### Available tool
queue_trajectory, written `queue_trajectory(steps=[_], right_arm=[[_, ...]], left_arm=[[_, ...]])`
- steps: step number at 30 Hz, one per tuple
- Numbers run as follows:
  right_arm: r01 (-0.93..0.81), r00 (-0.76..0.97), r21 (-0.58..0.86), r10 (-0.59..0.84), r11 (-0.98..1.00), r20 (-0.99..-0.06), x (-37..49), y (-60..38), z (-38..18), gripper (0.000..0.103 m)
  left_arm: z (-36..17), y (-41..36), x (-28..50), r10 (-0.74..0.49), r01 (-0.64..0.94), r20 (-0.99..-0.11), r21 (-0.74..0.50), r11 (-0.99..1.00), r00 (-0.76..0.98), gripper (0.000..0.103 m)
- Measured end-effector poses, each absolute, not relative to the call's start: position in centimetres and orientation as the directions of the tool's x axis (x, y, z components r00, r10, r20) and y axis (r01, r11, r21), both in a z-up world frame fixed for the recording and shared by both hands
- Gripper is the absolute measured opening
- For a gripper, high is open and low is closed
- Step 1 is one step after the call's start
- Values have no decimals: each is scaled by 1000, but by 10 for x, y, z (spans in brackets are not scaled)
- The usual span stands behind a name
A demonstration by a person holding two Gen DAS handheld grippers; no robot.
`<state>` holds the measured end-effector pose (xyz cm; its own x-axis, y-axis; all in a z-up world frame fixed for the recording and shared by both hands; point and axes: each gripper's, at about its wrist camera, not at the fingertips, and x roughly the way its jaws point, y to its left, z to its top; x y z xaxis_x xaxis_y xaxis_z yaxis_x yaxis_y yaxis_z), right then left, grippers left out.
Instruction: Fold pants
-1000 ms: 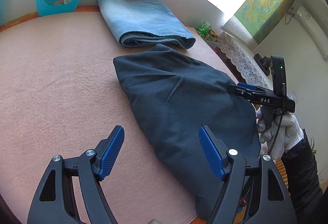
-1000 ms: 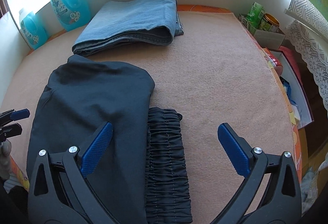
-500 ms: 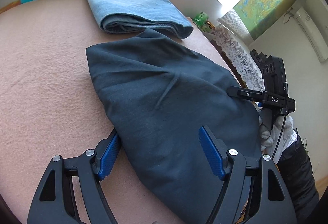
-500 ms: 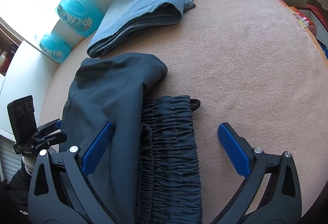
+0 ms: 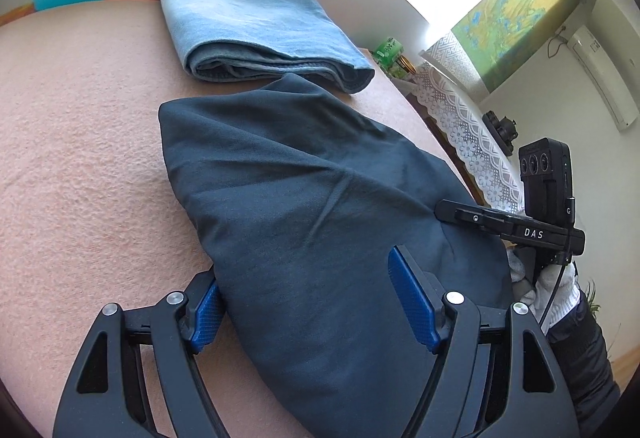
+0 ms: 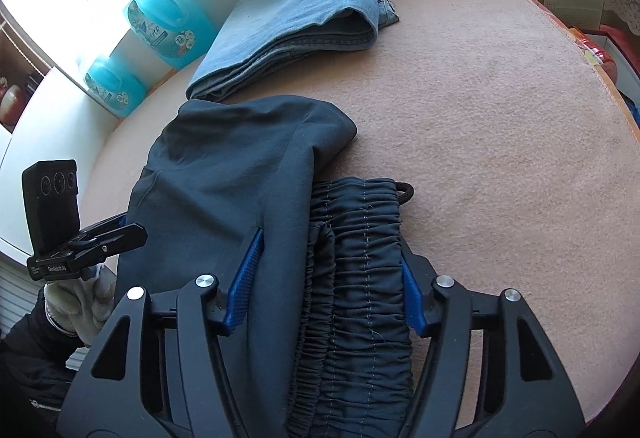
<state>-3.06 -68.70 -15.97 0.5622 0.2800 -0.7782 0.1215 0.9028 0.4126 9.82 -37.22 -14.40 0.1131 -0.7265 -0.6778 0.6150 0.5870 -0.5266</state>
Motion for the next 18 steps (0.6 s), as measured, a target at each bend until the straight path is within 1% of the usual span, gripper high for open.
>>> queue_trajectory(steps=[2,6,7,9,10,11,12,13,14,15,16,17,18], right_arm=[[127,574,416,275,900,-771,-34,-688,-156,51],[130,579,448,299,885,-759,-39,-693,-158,51],[138,572,466,314,874,-758,-38,-695,-162,55],[158,545,514,360,843,-757,-35,-701,-174,71],[141,561,527,371,838,-740,-36,-702,-174,79],[131,561,523,372,842,-740,-37,-700,-174,81],[135,562,514,361,847,-744,-37,-698,-174,81],[143,564,504,349,852,-749,-37,-694,-173,81],[141,565,497,342,856,-751,-37,-690,-173,68],[146,563,475,322,868,-761,-38,-686,-172,66],[151,569,449,294,881,-768,-40,-682,-170,63],[151,582,431,273,889,-766,-43,-679,-166,58],[152,597,417,253,896,-762,-47,-676,-162,54]], left_arm=[[-144,-372,98,-726,620,-677,-522,586,117,75],[-144,-372,96,-726,628,-677,-514,585,121,75],[-144,-374,96,-727,627,-676,-516,584,121,75],[-144,-374,97,-729,625,-674,-519,583,119,75],[-144,-372,96,-728,622,-675,-522,584,117,75],[-144,-372,96,-730,623,-673,-524,581,115,75],[-144,-372,96,-732,623,-672,-525,580,115,74],[-144,-372,96,-733,625,-671,-525,578,115,73],[-144,-372,96,-732,627,-671,-522,578,116,73],[-144,-373,96,-734,628,-670,-523,577,117,73],[-144,-373,96,-736,628,-667,-526,573,113,70],[-144,-373,96,-737,627,-666,-529,572,110,63],[-144,-373,96,-738,626,-664,-527,574,118,60]])
